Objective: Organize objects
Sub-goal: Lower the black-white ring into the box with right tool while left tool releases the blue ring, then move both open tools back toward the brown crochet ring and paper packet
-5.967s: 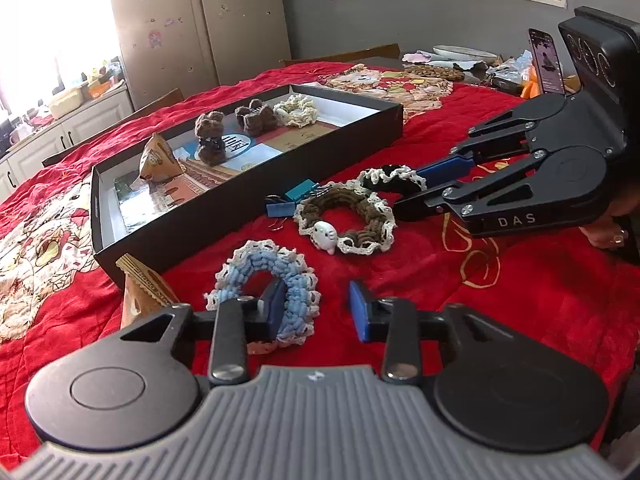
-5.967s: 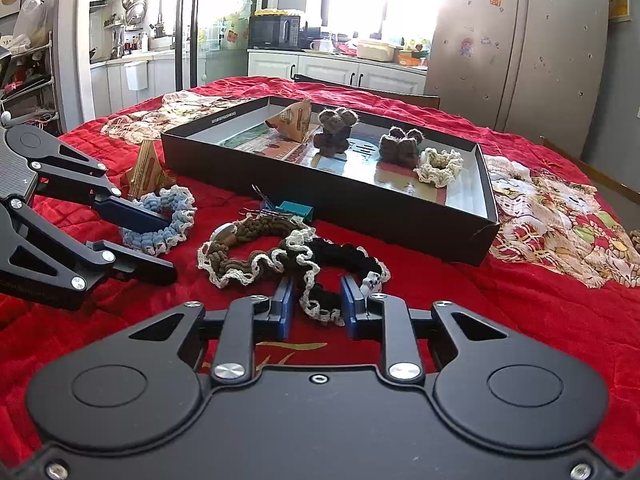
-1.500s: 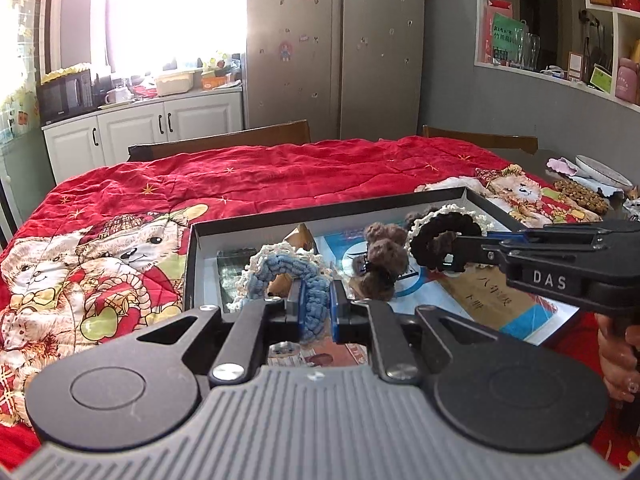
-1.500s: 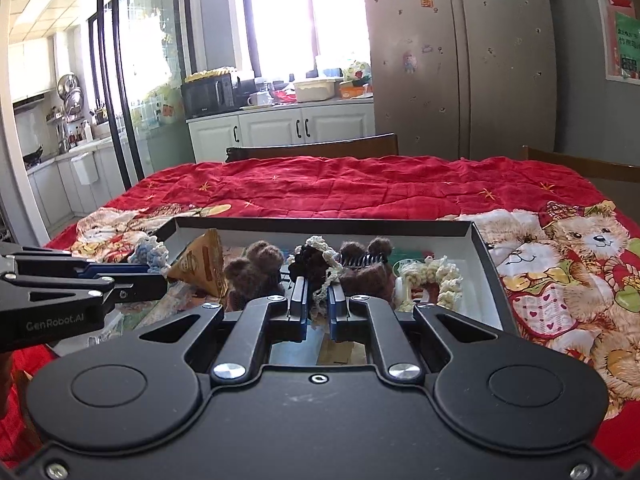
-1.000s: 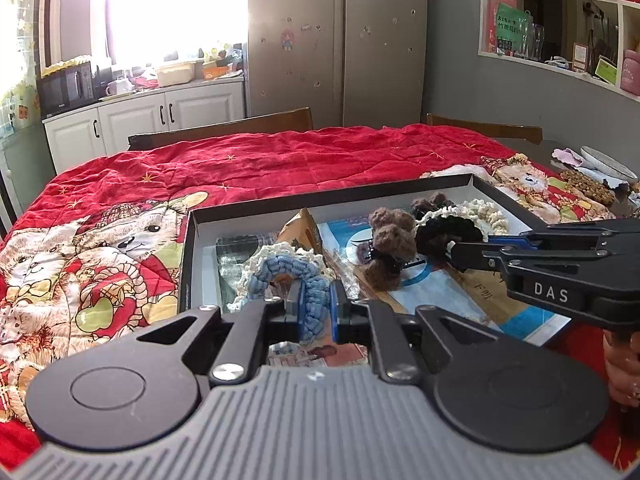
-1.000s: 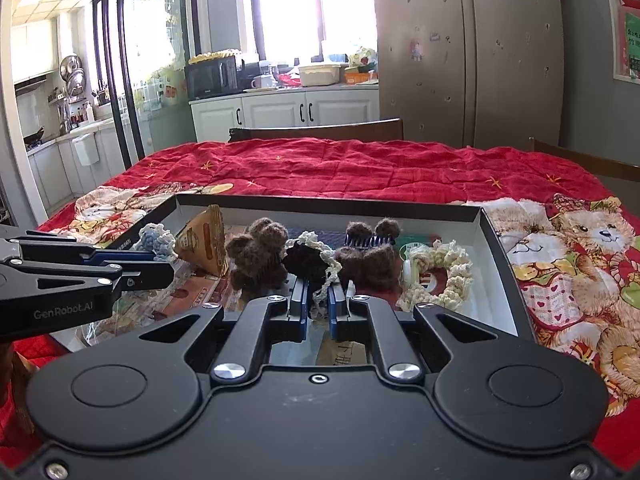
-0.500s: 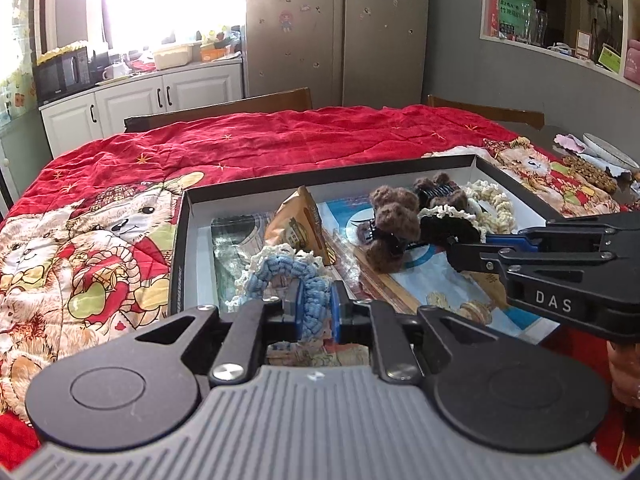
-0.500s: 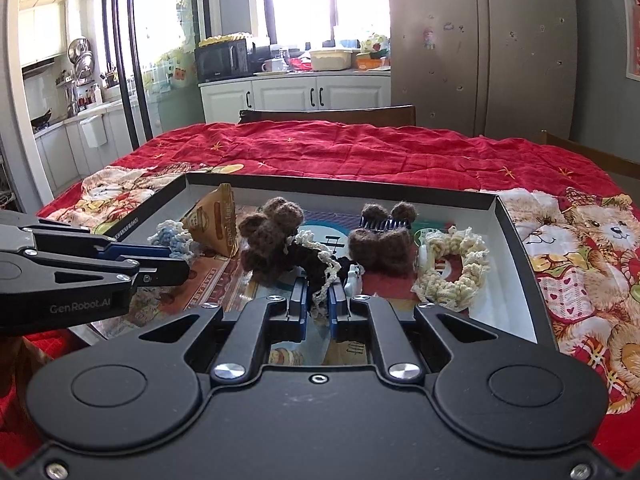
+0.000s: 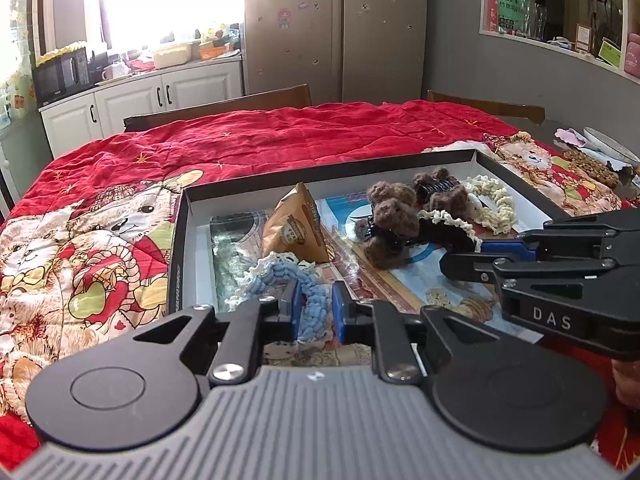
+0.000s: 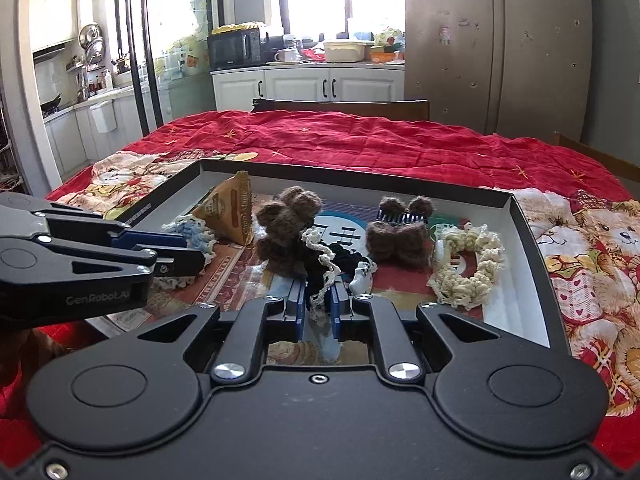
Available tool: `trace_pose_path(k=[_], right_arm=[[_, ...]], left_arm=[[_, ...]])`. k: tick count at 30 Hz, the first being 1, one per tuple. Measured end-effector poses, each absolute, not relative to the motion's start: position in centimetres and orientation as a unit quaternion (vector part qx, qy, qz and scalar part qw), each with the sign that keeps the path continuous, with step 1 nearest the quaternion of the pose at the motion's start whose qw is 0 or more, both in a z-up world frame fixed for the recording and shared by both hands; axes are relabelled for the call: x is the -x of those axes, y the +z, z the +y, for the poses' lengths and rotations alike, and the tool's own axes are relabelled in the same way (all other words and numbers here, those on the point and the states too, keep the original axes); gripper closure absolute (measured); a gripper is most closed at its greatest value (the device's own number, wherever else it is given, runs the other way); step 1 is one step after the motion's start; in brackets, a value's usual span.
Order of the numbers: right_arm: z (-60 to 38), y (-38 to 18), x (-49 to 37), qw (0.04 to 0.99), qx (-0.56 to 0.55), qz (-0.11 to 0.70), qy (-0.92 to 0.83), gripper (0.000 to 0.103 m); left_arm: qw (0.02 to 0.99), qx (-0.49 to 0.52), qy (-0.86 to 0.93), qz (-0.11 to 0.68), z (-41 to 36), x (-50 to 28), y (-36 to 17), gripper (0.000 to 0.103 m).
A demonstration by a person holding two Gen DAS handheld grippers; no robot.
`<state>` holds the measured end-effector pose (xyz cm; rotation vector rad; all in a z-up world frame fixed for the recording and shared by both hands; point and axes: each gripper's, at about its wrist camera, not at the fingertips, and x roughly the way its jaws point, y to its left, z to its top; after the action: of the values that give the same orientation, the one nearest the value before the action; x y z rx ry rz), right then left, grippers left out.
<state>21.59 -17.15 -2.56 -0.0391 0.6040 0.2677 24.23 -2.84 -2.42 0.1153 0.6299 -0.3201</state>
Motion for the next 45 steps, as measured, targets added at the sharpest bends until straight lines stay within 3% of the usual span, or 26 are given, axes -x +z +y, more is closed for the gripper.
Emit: trace_pose_path(k=[2, 4, 11, 17, 21, 45], right_arm=[[-17.0, -2.6, -21.5, 0.946, 0.026, 0.296, 0.133, 0.089], [-16.8, -2.6, -21.4, 0.946, 0.031, 0.295, 0.132, 0.089], [-16.8, -2.6, -21.3, 0.945, 0.029, 0.296, 0.136, 0.086], [-16.7, -2.6, -21.2, 0.946, 0.030, 0.293, 0.135, 0.073], [-16.9, -2.5, -21.2, 0.947, 0.026, 0.291, 0.132, 0.066], [-17.3, -1.6, -20.3, 0.960, 0.026, 0.254, 0.117, 0.046]], left_arm=[[0.937, -0.057, -0.156, 0.308, -2.8, -24.2, -2.4, 0.073], [0.937, -0.057, -0.154, 0.307, -2.8, -24.2, -2.4, 0.064], [0.941, -0.056, -0.150, 0.299, -2.7, -24.1, -2.2, 0.063], [0.942, -0.055, -0.151, 0.295, -2.7, -23.9, -2.0, 0.060], [0.944, -0.054, -0.150, 0.289, -2.7, -23.7, -1.9, 0.050], [0.949, -0.045, -0.156, 0.270, -2.5, -22.8, -1.4, 0.032]])
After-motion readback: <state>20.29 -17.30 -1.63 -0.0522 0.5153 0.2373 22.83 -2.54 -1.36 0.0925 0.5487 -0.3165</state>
